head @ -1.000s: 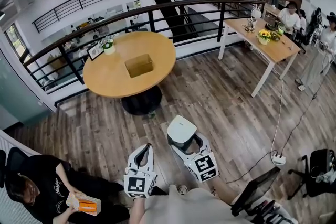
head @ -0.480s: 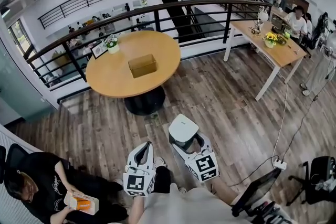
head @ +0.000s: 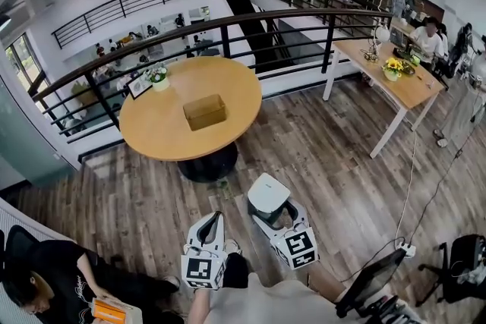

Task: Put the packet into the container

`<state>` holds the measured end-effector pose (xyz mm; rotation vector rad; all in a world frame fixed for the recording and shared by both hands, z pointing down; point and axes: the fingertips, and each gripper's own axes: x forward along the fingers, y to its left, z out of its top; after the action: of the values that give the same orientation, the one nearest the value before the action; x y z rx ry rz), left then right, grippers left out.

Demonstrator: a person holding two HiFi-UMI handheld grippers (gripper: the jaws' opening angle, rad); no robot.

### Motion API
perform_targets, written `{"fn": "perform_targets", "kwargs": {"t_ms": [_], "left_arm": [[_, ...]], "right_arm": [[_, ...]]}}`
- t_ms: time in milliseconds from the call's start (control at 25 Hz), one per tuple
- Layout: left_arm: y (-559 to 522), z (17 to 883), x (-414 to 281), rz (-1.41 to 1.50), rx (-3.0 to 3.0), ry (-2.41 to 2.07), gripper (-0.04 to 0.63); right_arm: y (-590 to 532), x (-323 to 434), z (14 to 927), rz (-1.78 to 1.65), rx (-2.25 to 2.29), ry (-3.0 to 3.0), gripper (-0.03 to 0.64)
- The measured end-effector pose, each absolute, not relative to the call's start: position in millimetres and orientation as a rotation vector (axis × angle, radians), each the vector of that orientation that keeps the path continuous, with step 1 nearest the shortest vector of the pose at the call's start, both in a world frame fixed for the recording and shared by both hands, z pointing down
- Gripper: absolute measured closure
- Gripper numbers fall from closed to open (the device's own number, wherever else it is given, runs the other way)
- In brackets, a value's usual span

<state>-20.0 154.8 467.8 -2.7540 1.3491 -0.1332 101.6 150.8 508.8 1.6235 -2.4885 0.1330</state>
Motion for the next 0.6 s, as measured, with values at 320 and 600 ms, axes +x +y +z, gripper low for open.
{"fn": "perform_targets", "kwargs": {"t_ms": [320, 600], "left_arm": [[89.7, 469.0, -28.1, -0.131, -2.771, 1.344, 0.59], [21.7, 456.0, -48.1, -0.121, -2.766, 1.376, 0.591]], "right_arm": [[85.4, 92.4, 501.8, 0.124, 1.622, -2.499, 0.245], [15.4, 70.1, 488.2, 0.105, 1.587, -2.511, 0.245]]}}
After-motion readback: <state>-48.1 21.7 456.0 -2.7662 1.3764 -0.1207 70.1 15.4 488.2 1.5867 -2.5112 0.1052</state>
